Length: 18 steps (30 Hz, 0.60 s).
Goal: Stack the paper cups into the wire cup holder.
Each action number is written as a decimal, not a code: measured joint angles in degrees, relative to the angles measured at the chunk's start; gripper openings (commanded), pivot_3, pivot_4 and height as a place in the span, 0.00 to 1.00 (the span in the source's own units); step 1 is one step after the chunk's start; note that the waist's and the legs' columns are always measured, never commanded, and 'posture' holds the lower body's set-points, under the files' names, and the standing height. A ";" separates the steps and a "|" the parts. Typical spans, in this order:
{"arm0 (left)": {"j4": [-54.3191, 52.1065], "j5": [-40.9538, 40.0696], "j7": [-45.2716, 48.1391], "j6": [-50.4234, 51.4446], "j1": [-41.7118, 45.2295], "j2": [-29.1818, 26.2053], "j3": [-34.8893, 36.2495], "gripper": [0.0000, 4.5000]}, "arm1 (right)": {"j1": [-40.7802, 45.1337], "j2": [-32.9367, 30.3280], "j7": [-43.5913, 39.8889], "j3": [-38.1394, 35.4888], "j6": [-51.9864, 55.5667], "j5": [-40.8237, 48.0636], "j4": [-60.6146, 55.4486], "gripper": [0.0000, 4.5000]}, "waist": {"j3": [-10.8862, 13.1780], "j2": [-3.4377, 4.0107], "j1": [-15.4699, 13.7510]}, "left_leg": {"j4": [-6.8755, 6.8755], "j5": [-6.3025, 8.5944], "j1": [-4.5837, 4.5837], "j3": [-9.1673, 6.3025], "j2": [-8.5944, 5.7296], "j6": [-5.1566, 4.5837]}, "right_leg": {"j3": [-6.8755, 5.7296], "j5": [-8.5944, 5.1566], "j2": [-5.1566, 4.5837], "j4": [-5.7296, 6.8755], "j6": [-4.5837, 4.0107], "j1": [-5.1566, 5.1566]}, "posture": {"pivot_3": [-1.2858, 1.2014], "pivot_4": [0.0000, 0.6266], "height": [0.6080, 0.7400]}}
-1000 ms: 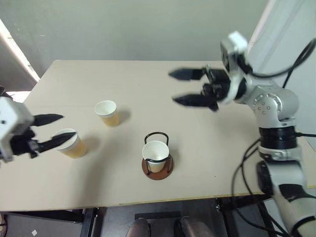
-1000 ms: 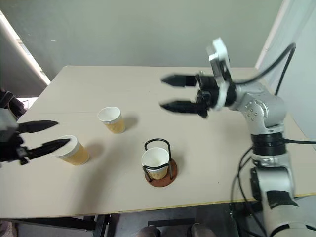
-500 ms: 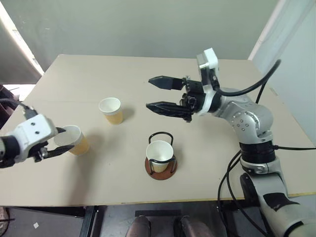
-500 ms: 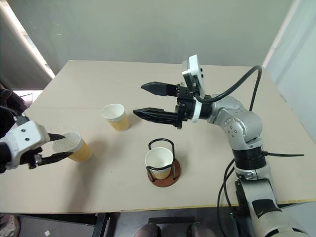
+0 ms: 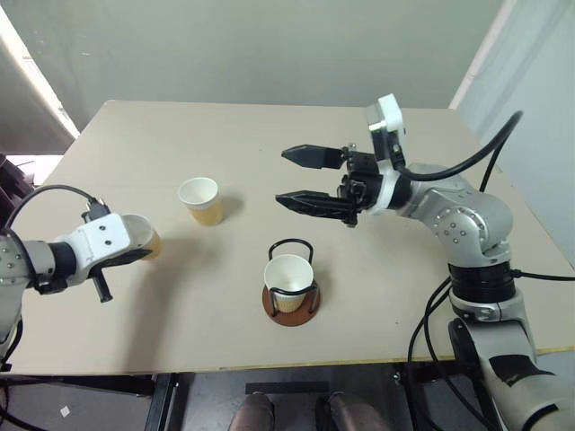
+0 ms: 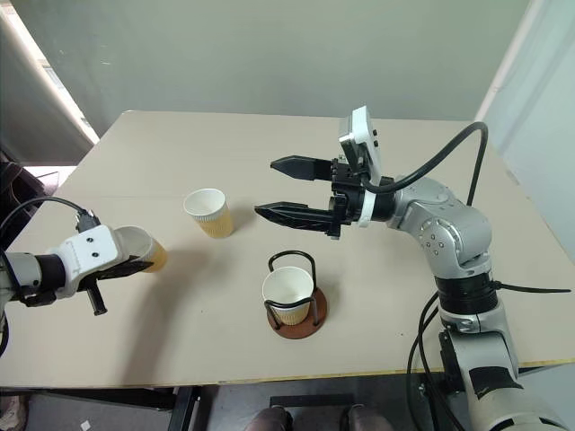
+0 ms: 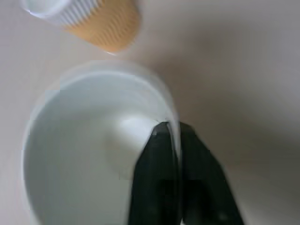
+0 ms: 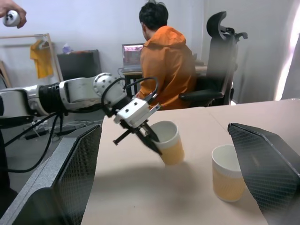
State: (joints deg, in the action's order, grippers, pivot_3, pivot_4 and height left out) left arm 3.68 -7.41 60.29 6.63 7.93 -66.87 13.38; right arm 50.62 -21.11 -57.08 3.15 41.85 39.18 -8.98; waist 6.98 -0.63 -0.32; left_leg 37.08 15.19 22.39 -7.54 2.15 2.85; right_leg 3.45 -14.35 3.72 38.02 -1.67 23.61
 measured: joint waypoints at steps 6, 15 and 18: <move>-3.64 -5.25 3.06 3.13 0.62 0.49 1.45 0.00 | -0.15 -2.46 -0.65 0.24 1.13 0.12 -0.60 1.00 | -0.01 -0.02 0.04 | -0.01 -0.03 0.06 0.00 0.00 0.06 | -0.02 0.00 0.01 -0.05 0.01 0.01 | 0.52 0.24 1.00; -20.06 -36.03 17.14 21.47 27.57 1.63 -1.16 0.00 | -9.12 -26.41 -23.94 2.38 -2.76 -1.24 -0.80 1.00 | -0.16 -0.11 -2.24 | 0.56 -0.15 0.37 0.15 -0.13 0.24 | 0.07 0.20 -0.03 -0.13 0.35 -0.12 | 0.52 0.24 1.00; -18.52 -39.64 23.85 24.12 36.47 4.80 -6.97 0.00 | -8.97 -29.67 -25.54 -0.11 -4.08 -1.50 1.63 1.00 | -0.18 -0.01 -1.44 | 0.66 -0.10 0.05 0.26 -0.15 -0.03 | 0.28 0.31 -0.02 -0.07 0.53 -0.34 | 0.52 0.24 1.00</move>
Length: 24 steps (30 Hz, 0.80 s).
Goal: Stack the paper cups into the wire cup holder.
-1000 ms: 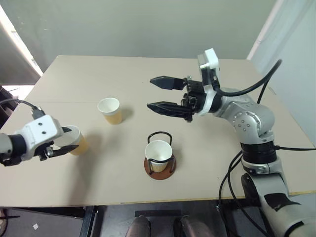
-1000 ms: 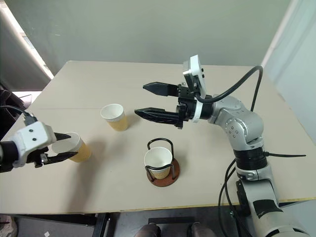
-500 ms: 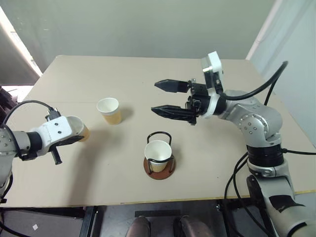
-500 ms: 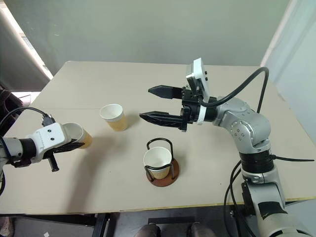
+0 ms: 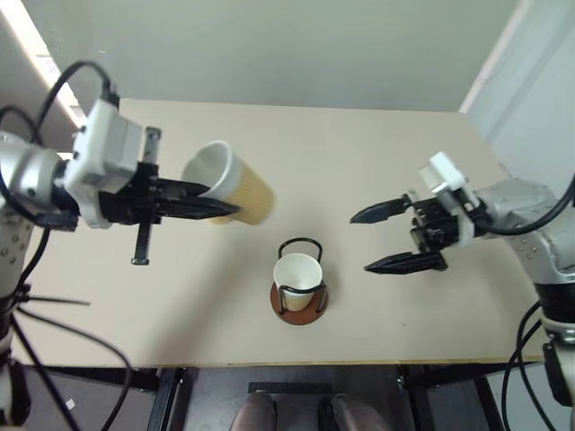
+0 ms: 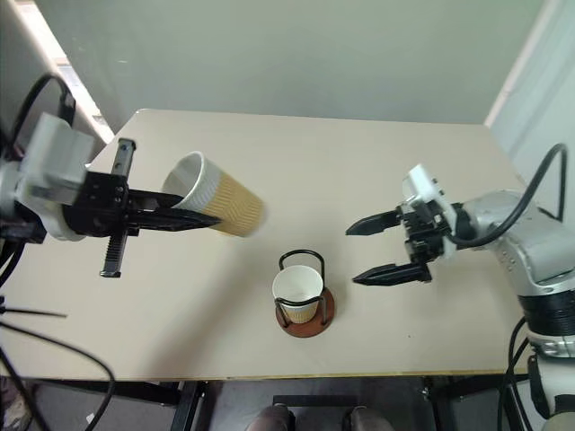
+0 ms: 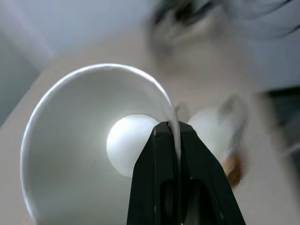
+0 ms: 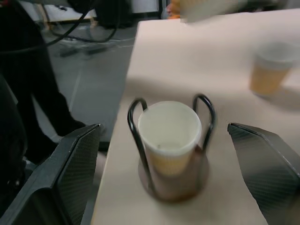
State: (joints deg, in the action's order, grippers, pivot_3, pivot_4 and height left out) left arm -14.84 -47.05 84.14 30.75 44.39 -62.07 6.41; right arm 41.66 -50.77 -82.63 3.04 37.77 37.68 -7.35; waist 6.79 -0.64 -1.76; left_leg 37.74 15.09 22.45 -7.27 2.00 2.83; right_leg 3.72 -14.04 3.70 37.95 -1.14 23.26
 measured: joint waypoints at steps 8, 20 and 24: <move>11.70 8.80 5.57 -12.34 14.67 1.98 -27.04 0.00 | 0.02 -1.82 1.24 -2.26 -2.33 -1.88 1.12 1.00 | 0.05 0.08 1.12 | 0.20 0.11 -0.34 -0.01 0.03 -0.62 | 0.33 0.24 0.01 -0.06 0.36 -0.34 | 0.52 0.24 1.00; 18.85 9.33 5.63 -25.38 21.19 3.17 -43.06 0.00 | -4.30 -3.10 4.93 -5.10 0.16 -0.53 -4.68 1.00 | 0.07 0.11 0.70 | 0.32 0.21 0.33 0.00 0.00 -0.76 | 0.43 0.24 -0.01 -0.98 0.78 -0.27 | 0.52 0.24 1.00; 20.41 8.66 5.67 -26.15 22.45 3.50 -43.65 0.00 | -5.22 -3.61 4.85 -5.99 1.37 1.12 -6.02 1.00 | 0.07 0.11 0.52 | 0.35 0.16 0.50 0.08 -0.11 -0.67 | 0.62 0.23 -0.08 -1.01 0.96 -0.12 | 0.52 0.24 1.00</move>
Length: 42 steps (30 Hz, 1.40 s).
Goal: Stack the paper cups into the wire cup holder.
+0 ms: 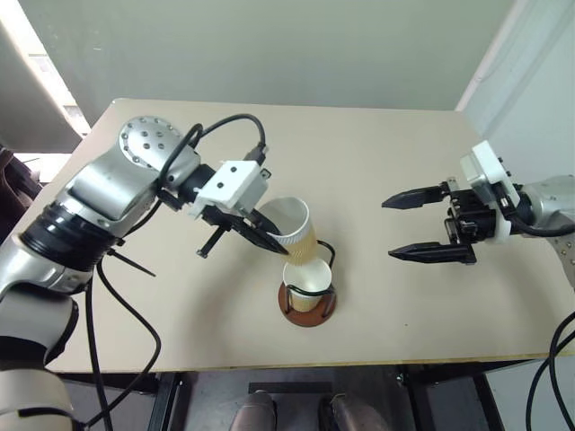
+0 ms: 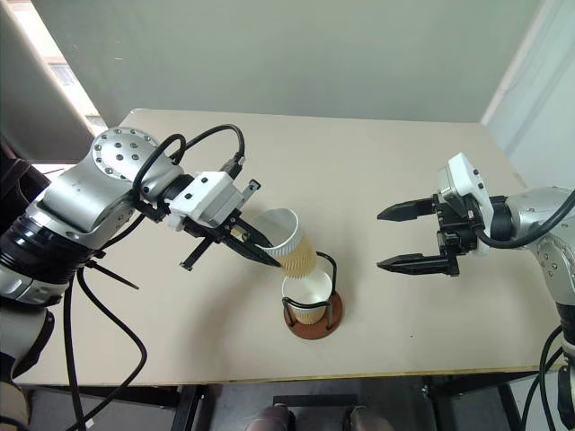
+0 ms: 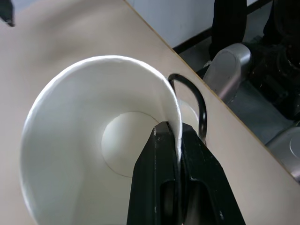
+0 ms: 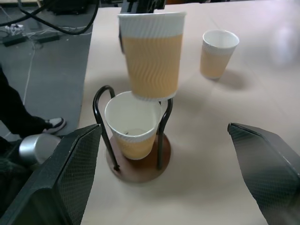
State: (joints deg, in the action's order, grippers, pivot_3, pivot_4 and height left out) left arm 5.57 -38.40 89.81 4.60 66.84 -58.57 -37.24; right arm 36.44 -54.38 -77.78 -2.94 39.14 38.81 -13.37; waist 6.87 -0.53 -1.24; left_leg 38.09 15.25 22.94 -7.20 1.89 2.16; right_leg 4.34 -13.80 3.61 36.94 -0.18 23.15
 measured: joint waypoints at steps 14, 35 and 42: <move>-3.28 -5.10 0.08 -0.48 2.76 -0.28 -3.10 0.00 | -1.29 -0.60 1.31 -0.77 0.76 1.70 -1.75 1.00 | 0.00 0.00 -0.01 | 0.13 0.13 -0.01 0.24 -0.05 -0.25 | 0.31 0.08 -0.01 0.04 0.23 0.08 | 0.52 0.24 1.00; -2.77 1.26 0.11 -2.48 1.80 1.24 -7.33 0.00 | -3.32 -0.95 4.42 -2.61 1.46 2.68 -3.04 1.00 | 0.00 0.01 -0.19 | 0.26 0.32 0.00 0.29 -0.05 -0.61 | 0.34 0.14 -0.02 0.06 0.32 0.07 | 0.52 0.24 1.00; -4.32 4.79 0.11 -3.09 -0.02 3.27 -8.55 0.50 | -3.78 -0.92 4.89 -2.60 1.45 2.68 -3.15 1.00 | 0.00 0.00 -0.21 | 0.30 0.32 0.00 0.30 -0.05 -0.61 | 0.33 0.14 -0.02 0.07 0.33 0.06 | 0.52 0.24 1.00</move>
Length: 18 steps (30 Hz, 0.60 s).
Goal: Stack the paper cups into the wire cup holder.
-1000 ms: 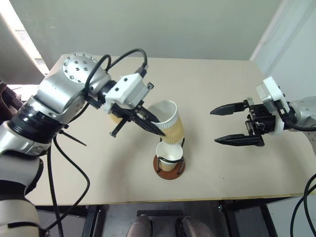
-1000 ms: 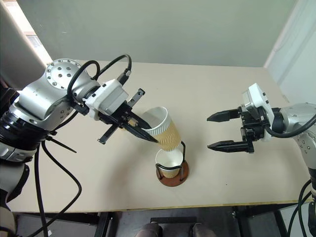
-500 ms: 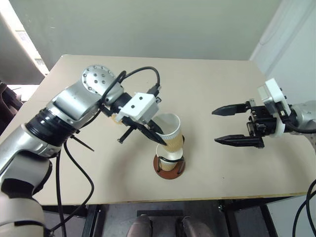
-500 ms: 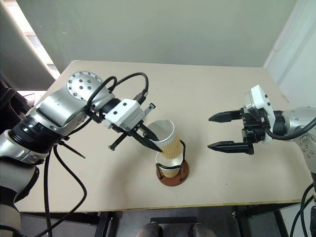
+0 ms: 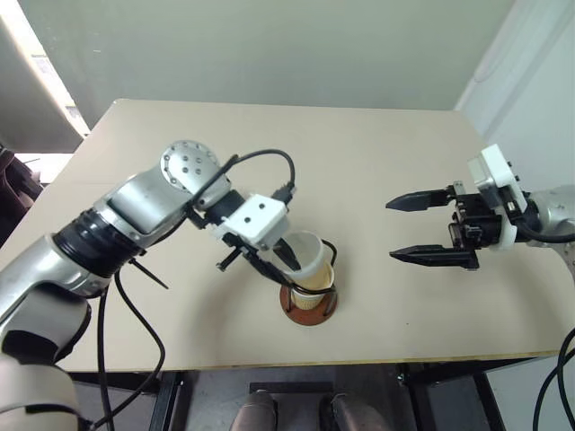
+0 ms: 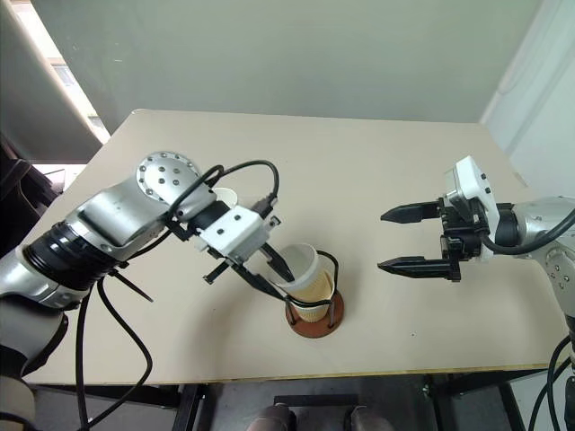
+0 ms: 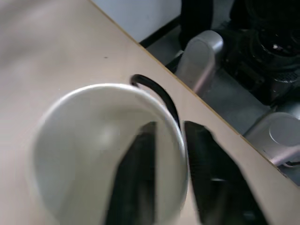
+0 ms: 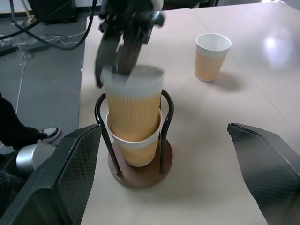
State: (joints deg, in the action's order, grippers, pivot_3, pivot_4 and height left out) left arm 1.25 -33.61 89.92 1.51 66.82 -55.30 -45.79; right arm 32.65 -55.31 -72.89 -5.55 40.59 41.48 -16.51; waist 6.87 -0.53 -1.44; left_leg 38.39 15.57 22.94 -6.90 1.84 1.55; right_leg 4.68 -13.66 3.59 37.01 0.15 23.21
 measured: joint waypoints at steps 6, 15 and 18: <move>4.44 3.67 -0.03 -0.23 -0.74 6.37 6.32 0.95 | -0.15 -0.02 -0.10 0.00 -0.01 0.02 -0.23 1.00 | 0.00 0.00 -0.11 | 0.13 0.01 0.01 0.00 0.00 -0.02 | 0.00 0.04 0.00 0.04 0.06 -0.03 | 0.52 0.24 1.00; 28.35 17.94 -6.73 -0.27 -0.55 3.88 20.54 0.99 | 3.17 1.61 -2.19 0.99 0.63 2.30 0.60 1.00 | -0.02 0.07 1.16 | 0.04 0.01 -0.06 0.04 0.00 -0.08 | 0.13 0.08 0.04 0.11 0.04 0.11 | 0.52 0.24 1.00; 41.18 26.20 -9.83 -5.37 -0.18 1.99 20.90 0.99 | 5.37 3.40 -2.68 3.19 0.30 1.91 2.56 1.00 | -0.02 0.08 1.20 | 0.01 -0.01 -0.02 0.02 0.00 -0.11 | 0.14 0.09 0.02 0.11 0.02 0.19 | 0.52 0.24 1.00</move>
State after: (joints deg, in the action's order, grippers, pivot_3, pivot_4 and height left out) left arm 42.43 -7.41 80.10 -3.85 66.63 -53.31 -24.89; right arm 38.02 -51.90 -75.56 -2.35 40.89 43.40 -13.95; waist 6.85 -0.45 -0.24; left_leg 38.40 15.57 22.92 -6.88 1.84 1.45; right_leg 4.81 -13.57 3.61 37.12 0.17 23.40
